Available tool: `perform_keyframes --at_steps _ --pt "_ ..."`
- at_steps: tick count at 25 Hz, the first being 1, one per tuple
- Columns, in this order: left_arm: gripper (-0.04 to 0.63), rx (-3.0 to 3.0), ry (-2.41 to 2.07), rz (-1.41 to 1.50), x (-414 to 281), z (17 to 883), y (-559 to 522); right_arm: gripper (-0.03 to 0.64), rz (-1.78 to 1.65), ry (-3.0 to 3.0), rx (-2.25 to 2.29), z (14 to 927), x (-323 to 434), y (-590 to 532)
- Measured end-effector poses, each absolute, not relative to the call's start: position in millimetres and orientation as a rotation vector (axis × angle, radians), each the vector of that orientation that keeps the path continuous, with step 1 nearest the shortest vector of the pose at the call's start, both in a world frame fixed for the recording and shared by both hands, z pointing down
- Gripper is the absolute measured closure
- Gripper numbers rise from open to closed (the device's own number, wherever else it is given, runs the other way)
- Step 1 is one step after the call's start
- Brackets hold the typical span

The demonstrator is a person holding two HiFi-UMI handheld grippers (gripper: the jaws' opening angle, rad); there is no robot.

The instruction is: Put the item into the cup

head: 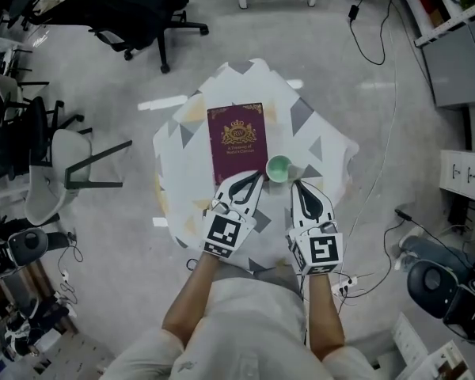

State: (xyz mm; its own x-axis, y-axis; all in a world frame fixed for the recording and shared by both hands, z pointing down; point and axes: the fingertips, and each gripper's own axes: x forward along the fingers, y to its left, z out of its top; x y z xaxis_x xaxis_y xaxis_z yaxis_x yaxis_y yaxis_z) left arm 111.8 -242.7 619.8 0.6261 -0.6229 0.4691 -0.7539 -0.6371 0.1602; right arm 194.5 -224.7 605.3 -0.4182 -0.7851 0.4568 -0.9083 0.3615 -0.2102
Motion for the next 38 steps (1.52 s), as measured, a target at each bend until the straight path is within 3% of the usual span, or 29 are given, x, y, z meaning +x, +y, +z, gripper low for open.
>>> perform_keyframes --at_steps 38 --pt "0.583 2.454 -1.073 0.539 114.9 653.5 -250.5 0.612 0.764 -2.254 1.348 683.7 165.8 -236.6"
